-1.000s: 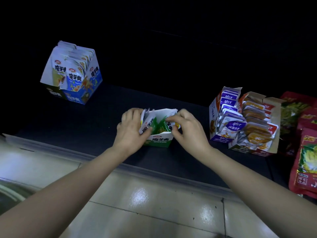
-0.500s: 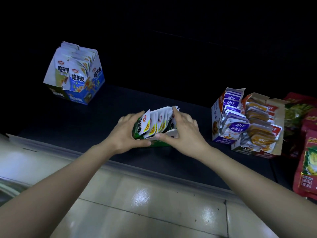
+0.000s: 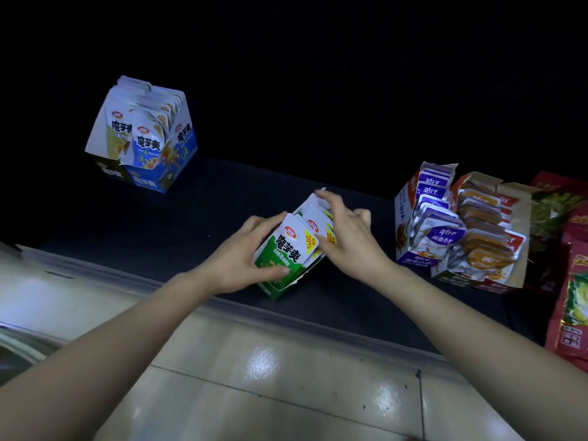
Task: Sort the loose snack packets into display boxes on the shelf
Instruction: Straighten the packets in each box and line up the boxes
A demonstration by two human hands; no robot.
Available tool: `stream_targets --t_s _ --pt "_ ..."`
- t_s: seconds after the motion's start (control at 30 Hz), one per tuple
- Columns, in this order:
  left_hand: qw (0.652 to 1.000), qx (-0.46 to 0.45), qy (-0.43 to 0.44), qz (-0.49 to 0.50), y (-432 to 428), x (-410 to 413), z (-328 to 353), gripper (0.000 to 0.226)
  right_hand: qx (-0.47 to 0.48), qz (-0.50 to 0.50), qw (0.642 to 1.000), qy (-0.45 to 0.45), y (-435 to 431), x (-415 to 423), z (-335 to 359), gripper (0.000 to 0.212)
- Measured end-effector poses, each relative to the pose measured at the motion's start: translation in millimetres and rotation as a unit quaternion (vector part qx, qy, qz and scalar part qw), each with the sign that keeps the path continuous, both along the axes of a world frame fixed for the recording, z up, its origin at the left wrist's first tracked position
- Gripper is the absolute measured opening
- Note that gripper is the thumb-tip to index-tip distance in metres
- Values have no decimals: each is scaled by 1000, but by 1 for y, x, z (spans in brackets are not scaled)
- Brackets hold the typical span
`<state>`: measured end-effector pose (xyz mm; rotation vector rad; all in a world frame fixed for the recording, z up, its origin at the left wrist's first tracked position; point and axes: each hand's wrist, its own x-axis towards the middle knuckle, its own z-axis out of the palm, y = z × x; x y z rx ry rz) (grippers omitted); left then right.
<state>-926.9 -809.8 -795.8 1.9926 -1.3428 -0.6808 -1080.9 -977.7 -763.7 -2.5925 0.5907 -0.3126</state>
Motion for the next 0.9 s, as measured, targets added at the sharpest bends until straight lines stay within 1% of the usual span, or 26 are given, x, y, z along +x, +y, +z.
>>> stream_targets --t_s 0.07,0.1,0.17,0.2,0.27,0.3,0.37,0.43,0.5,0.6,0.7,0.8,0.9 --pt "1000 -20 1 18 3 4 -7 87 5 24 1000 11 2 -1 3 42" --pt "999 -21 -11 27 2 3 -9 84 35 28 999 26 5 -2 7 38" --pt "999 -20 -31 38 0 -1 -12 78 97 29 993 54 12 -3 13 37" --pt "998 -21 -38 41 -1 -2 -13 76 104 22 993 56 15 -3 14 46" --pt "997 -26 -47 51 -3 -2 -13 74 66 -9 996 62 22 2 14 64" --pt "997 -27 -51 57 -4 -2 -13 73 29 -27 997 69 24 7 14 67" --pt "995 -28 -60 69 -4 -2 -14 72 -50 -44 994 88 27 19 16 60" --pt "994 -31 -64 79 -2 -3 -14 70 -94 -39 990 102 28 29 21 50" --pt "993 -41 -67 86 -1 -5 -14 67 -89 -31 991 97 30 34 23 42" --pt "992 -43 -80 91 -1 -7 -13 66 -50 -30 993 98 34 37 23 35" --pt "991 -41 -76 100 -1 -9 -12 62 -70 -29 990 117 36 36 17 28" --pt "992 -28 -69 97 0 -7 -14 49 -85 -36 992 87 33 31 9 31" --pt "997 -18 -49 64 2 1 -15 42 -94 -19 993 74 30 27 5 33"
